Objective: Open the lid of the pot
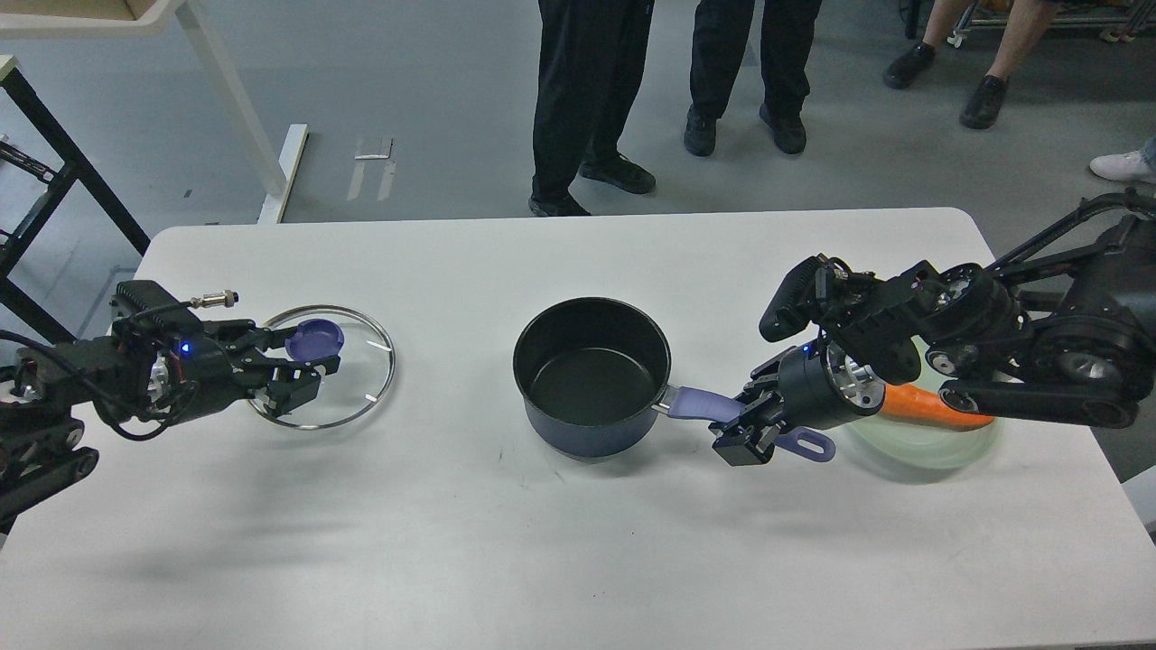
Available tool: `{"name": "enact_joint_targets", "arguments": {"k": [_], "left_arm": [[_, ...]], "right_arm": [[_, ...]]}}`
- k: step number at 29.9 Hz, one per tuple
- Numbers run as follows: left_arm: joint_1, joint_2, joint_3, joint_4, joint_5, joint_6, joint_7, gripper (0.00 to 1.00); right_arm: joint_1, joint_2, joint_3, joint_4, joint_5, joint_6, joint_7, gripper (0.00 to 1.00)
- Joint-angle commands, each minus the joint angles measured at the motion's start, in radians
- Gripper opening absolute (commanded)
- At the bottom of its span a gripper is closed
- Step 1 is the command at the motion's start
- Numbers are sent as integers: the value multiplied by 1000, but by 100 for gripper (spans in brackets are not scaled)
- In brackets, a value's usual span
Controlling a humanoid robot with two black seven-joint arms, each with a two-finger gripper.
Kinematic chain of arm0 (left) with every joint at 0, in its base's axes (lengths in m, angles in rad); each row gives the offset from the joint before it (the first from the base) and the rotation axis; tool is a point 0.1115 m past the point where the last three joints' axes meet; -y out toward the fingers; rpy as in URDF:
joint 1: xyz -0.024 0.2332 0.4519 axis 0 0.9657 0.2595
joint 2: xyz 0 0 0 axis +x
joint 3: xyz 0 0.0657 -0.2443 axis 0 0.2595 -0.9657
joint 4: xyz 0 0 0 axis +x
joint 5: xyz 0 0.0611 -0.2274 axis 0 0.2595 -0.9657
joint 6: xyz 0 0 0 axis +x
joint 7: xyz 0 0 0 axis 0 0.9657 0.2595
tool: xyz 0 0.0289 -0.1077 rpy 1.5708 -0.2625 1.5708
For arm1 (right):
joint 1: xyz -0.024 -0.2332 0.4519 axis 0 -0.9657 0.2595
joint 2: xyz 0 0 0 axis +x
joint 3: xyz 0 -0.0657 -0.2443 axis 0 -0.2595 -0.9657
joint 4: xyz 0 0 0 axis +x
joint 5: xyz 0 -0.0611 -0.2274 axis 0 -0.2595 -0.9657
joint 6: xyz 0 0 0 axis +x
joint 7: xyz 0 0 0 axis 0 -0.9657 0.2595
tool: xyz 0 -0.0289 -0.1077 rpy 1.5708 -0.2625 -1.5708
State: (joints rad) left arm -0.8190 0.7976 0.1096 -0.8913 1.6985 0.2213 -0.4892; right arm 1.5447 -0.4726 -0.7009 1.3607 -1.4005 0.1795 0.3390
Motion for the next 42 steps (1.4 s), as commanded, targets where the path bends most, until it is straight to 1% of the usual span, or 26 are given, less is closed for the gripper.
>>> {"name": "enact_joint_targets", "arguments": {"k": [1, 7, 10, 12, 14, 15, 16, 18, 20, 24, 27, 30, 33, 35, 39, 42], "left_arm": [[4, -2, 51, 34, -51, 27, 1, 42], [4, -14, 70, 49, -66, 33, 1, 44], [4, -14, 68, 49, -68, 33, 1, 47], [3, -14, 68, 49, -69, 33, 1, 53], [3, -14, 67, 49, -76, 33, 1, 68], [3, -14, 67, 49, -86, 33, 1, 78], [1, -14, 67, 49, -95, 33, 1, 82], [1, -14, 68, 49, -115, 33, 1, 86], [1, -14, 68, 49, -117, 33, 1, 86], [-3, -14, 67, 48, -118, 33, 1, 87], [-11, -14, 62, 46, -120, 33, 1, 87], [-22, -11, 51, 48, -141, 33, 1, 92], [-54, -11, 53, 48, -224, 32, 1, 96], [-69, -9, 51, 46, -288, 32, 1, 99], [-111, -6, 51, 48, -426, 24, 1, 99], [-131, -5, 51, 46, -557, 21, 1, 99]], "right_arm": [[0, 0, 0, 0, 0, 0, 0, 26], [0, 0, 0, 0, -2, 0, 0, 26], [0, 0, 0, 0, -2, 0, 0, 26], [0, 0, 0, 0, 0, 0, 0, 26], [0, 0, 0, 0, 0, 0, -1, 27], [-1, -1, 0, 0, 0, 0, 0, 28], [-2, -1, 0, 0, 1, 0, 0, 29], [-2, -1, 0, 1, 1, 0, 0, 30], [-2, -1, 1, 1, 1, 0, 0, 32], [-2, -1, 1, 0, 1, 0, 0, 33], [-3, -1, 3, 1, 1, -2, 0, 39], [-5, -1, 3, 0, 3, -2, 0, 50], [-6, -1, 3, 1, 6, -2, 2, 63], [-5, -8, 3, 1, 6, -2, 3, 66], [-3, -20, 4, 1, 8, -2, 5, 71], [2, -44, 23, 1, 14, -6, 6, 80]]}}
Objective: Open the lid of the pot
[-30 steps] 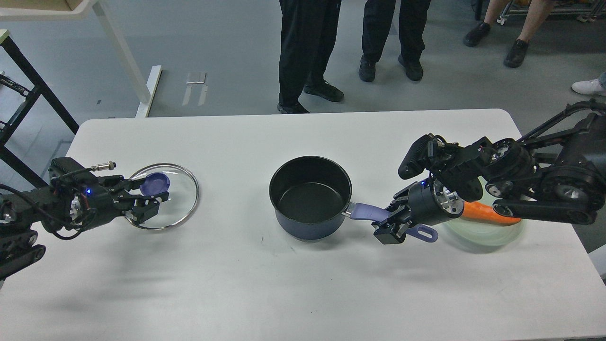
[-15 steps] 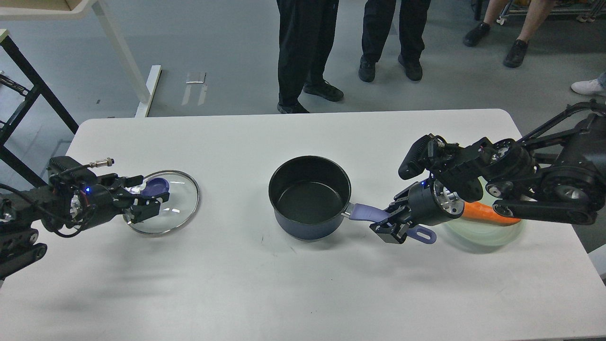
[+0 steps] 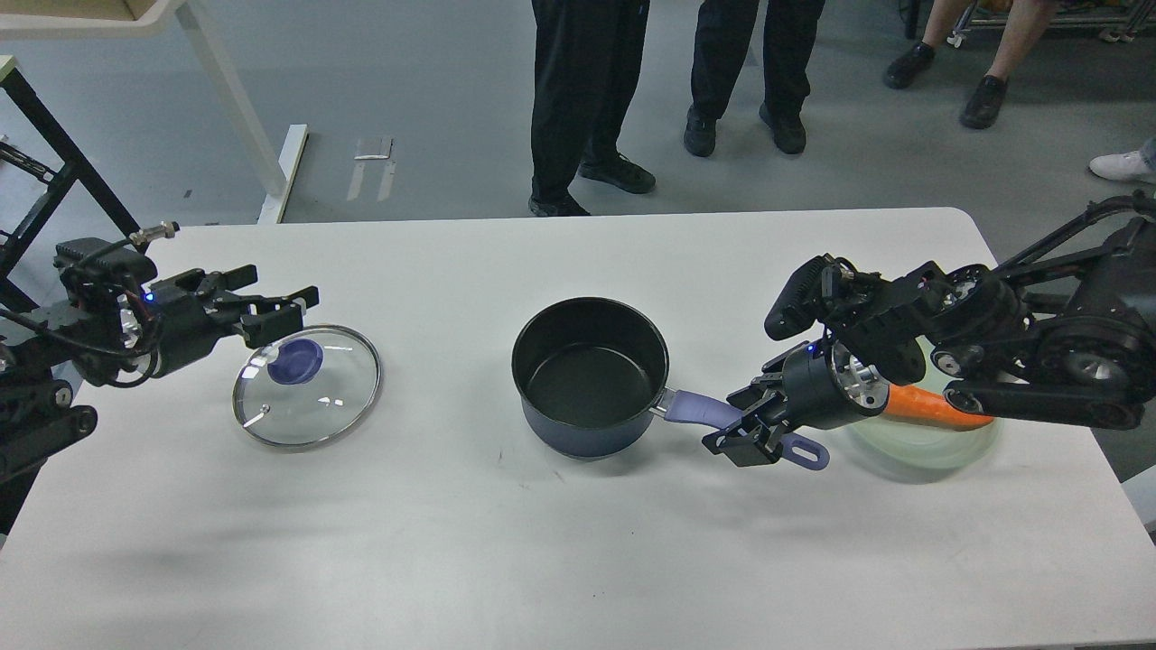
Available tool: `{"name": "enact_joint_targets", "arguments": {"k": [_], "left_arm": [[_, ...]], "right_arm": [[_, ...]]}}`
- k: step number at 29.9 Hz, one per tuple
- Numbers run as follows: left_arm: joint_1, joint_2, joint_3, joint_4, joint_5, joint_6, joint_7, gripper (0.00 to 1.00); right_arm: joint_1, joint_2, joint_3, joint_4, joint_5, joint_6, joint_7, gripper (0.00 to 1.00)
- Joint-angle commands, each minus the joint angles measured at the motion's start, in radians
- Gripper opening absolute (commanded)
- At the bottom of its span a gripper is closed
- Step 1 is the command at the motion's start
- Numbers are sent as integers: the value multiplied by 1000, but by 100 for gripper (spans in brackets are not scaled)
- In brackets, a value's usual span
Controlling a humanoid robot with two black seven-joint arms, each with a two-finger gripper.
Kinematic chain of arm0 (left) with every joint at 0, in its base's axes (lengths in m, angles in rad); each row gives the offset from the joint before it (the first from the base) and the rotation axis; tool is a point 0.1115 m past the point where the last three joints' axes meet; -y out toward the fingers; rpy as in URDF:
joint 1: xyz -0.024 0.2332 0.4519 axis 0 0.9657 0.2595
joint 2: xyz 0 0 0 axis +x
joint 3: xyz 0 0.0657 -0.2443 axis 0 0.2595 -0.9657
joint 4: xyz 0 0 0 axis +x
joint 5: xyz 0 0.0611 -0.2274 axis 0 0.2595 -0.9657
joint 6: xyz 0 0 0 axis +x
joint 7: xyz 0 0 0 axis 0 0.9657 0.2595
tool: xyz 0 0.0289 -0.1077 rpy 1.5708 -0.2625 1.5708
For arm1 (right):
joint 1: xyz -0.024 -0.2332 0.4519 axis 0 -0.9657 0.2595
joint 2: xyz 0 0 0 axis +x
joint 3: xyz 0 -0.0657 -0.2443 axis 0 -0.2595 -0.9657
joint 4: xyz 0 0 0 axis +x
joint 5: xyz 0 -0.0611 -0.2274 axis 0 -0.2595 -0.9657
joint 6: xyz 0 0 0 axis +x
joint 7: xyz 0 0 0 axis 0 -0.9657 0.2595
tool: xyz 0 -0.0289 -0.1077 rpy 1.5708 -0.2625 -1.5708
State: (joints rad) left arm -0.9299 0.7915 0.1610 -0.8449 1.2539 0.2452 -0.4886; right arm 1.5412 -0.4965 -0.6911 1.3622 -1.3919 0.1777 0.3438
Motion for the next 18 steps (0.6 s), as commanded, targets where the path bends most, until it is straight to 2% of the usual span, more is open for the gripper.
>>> {"name": "enact_joint_targets", "arguments": {"k": [1, 2, 4, 6, 11, 18], "left_arm": [[-29, 0, -1, 0, -166, -3, 0, 99], [-35, 0, -1, 0, -215, -4, 0, 99], [-53, -1, -3, 0, -345, -6, 0, 99], [-67, 2, -1, 0, -463, -20, 0, 99], [-87, 5, -21, 0, -666, -139, 0, 99], [-81, -37, -153, 3, -915, -190, 0, 99]], "right_arm": [[7, -34, 27, 0, 8, -6, 3, 83], [8, -48, 45, -2, 16, -7, 6, 86], [7, -100, 119, -2, 77, -4, 14, 98], [-4, -152, 178, -5, 161, 0, 15, 99], [-15, -253, 284, -11, 232, 0, 15, 99], [-130, -335, 523, -26, 439, -3, 15, 99]]}}
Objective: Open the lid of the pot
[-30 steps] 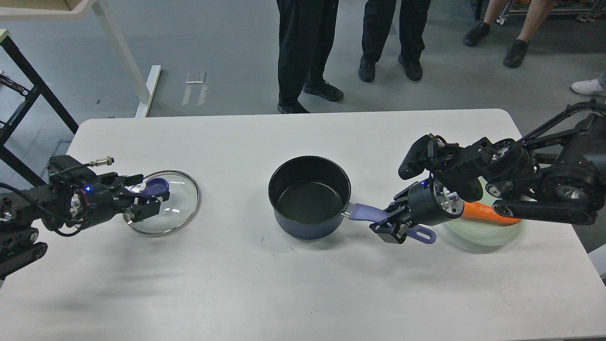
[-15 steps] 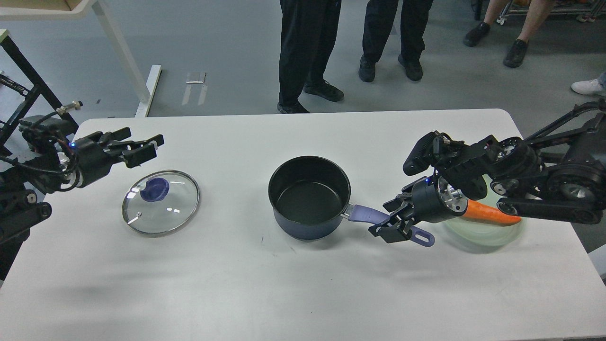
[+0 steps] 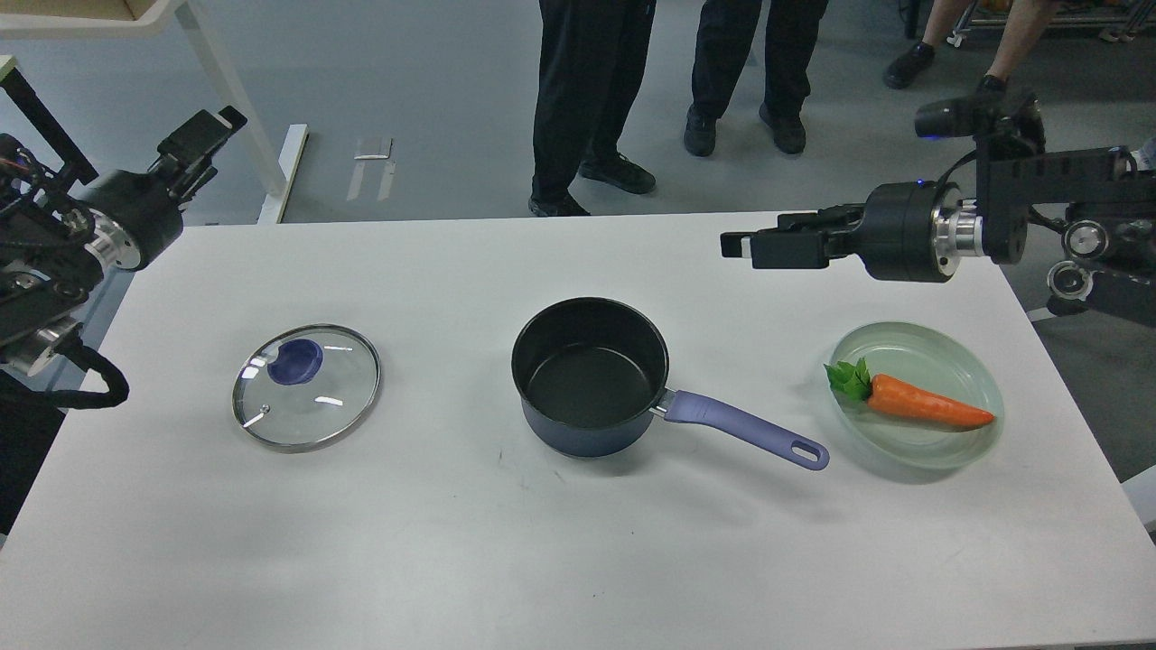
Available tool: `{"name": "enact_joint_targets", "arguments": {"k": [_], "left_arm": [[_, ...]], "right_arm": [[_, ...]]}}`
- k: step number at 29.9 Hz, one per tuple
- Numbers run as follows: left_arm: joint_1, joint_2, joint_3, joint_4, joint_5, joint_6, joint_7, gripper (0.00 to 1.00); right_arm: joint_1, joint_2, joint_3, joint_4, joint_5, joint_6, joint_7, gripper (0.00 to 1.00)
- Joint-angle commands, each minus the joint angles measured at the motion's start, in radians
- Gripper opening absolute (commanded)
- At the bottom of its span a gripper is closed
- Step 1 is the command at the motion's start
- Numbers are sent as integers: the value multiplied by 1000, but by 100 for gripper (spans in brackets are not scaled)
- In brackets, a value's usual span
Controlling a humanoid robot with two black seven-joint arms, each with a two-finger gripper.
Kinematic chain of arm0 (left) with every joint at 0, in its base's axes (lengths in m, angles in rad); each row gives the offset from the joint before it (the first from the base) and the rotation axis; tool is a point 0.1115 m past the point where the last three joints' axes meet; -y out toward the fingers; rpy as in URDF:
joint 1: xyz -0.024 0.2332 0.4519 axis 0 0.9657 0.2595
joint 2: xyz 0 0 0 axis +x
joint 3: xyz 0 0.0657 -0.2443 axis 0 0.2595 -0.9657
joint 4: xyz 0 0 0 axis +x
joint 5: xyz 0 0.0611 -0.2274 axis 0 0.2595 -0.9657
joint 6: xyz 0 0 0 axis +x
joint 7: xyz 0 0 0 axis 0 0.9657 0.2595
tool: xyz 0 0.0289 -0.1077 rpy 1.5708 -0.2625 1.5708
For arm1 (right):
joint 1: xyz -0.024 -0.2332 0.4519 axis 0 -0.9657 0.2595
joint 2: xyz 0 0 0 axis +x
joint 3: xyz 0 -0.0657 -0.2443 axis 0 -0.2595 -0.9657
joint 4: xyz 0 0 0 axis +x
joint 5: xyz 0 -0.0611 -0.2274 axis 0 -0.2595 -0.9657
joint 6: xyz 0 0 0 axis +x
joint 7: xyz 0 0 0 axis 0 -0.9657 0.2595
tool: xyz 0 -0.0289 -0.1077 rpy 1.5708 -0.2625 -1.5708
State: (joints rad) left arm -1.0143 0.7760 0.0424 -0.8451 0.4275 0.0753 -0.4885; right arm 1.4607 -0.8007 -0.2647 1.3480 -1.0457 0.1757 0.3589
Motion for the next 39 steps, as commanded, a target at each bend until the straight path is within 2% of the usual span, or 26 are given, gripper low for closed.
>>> {"name": "enact_joint_targets", "arguments": {"k": [1, 11, 17, 20, 28, 39], "left_arm": [[3, -30, -41, 3, -122, -26, 0, 99], [16, -119, -68, 23, -412, -63, 0, 99], [49, -161, -68, 101, -631, -163, 0, 100], [60, -170, -70, 113, -679, -181, 0, 100], [95, -184, -148, 115, -699, -187, 0, 100], [114, -225, -176, 123, -701, -189, 0, 100]], "right_arm": [[-68, -44, 139, -19, 126, -1, 0, 99], [-261, -38, 331, -61, 439, -16, 0, 100], [-382, 3, 435, -75, 685, -60, 0, 100], [-434, 14, 502, -82, 814, -80, 0, 100], [-506, 202, 657, -210, 894, -90, 2, 100], [-692, 417, 969, -360, 978, -87, -1, 100]]}}
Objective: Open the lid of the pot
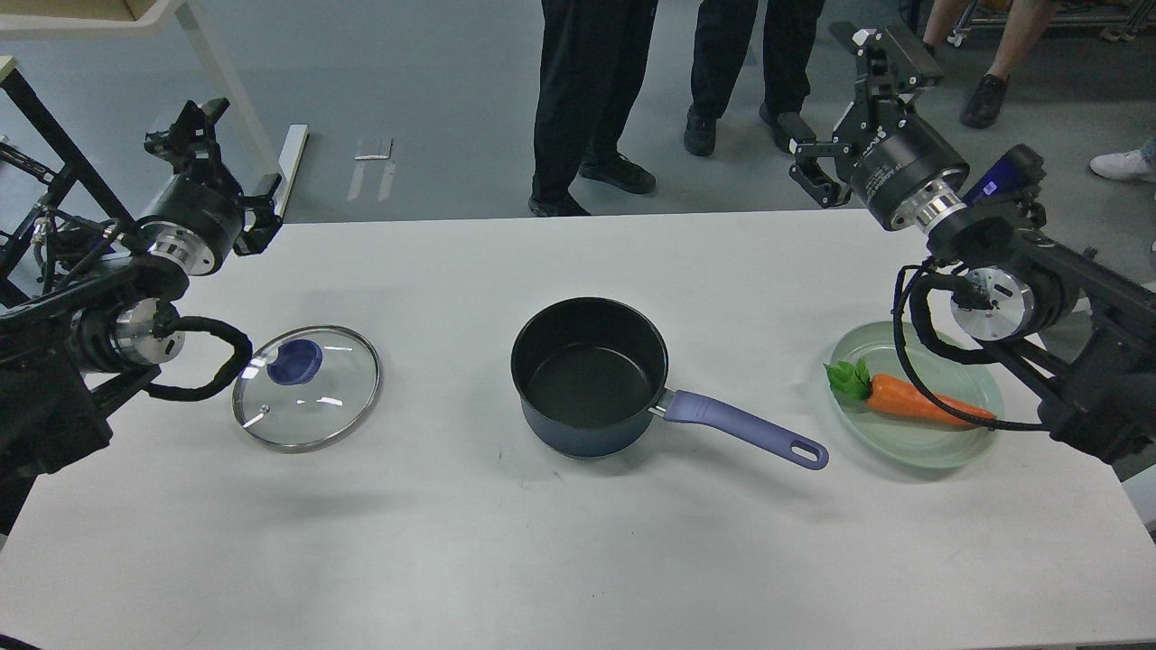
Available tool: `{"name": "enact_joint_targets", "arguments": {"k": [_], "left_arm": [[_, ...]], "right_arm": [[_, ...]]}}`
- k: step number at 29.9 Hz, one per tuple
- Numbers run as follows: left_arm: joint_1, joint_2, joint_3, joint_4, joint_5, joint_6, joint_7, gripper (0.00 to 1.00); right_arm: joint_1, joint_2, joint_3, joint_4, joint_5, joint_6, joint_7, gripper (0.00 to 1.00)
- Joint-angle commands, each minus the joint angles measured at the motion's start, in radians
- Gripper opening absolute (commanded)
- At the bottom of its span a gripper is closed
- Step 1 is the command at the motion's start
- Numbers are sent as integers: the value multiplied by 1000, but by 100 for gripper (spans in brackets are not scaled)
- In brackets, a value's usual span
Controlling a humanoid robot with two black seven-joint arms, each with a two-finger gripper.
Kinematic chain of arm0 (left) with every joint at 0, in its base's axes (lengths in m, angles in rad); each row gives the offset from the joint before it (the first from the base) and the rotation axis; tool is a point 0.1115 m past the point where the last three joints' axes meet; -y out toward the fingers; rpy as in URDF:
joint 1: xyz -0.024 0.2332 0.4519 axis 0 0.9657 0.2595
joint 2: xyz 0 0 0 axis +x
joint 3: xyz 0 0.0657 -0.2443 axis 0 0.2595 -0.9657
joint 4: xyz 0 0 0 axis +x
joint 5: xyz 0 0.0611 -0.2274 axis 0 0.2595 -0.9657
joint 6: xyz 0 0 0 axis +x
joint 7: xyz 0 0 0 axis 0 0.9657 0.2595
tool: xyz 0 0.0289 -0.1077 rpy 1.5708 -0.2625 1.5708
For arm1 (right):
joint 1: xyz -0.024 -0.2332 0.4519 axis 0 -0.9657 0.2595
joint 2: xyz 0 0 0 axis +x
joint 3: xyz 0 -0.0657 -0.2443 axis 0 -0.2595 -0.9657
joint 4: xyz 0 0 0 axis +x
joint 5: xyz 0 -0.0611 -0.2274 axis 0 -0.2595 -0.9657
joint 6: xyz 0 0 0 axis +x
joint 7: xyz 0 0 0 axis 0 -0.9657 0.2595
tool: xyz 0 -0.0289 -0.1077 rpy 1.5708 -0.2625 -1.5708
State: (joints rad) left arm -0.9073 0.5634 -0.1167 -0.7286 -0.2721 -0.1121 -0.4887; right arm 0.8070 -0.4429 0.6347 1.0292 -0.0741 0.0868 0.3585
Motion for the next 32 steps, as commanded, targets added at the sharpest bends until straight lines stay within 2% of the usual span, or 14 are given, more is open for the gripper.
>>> {"name": "enact_joint_targets", "arguments": {"k": [1, 6, 10, 19, 32], "left_arm": [[16, -16, -33, 8, -1, -3, 0, 100], [54, -42, -107, 8, 1, -47, 0, 100], [56, -43, -115, 8, 1, -61, 0, 100], [56, -39, -116, 8, 1, -58, 0, 100], [56, -39, -118, 0, 1, -60, 0, 100]], "right_arm": [[-49, 79, 97, -55, 7, 2, -1, 100], [-101, 177, 219, -127, 23, 2, -3, 100], [-126, 236, 272, -172, 135, 10, -7, 100], [-153, 237, 275, -181, 180, 60, -10, 100], [-152, 262, 260, -207, 183, 68, -3, 100]]}}
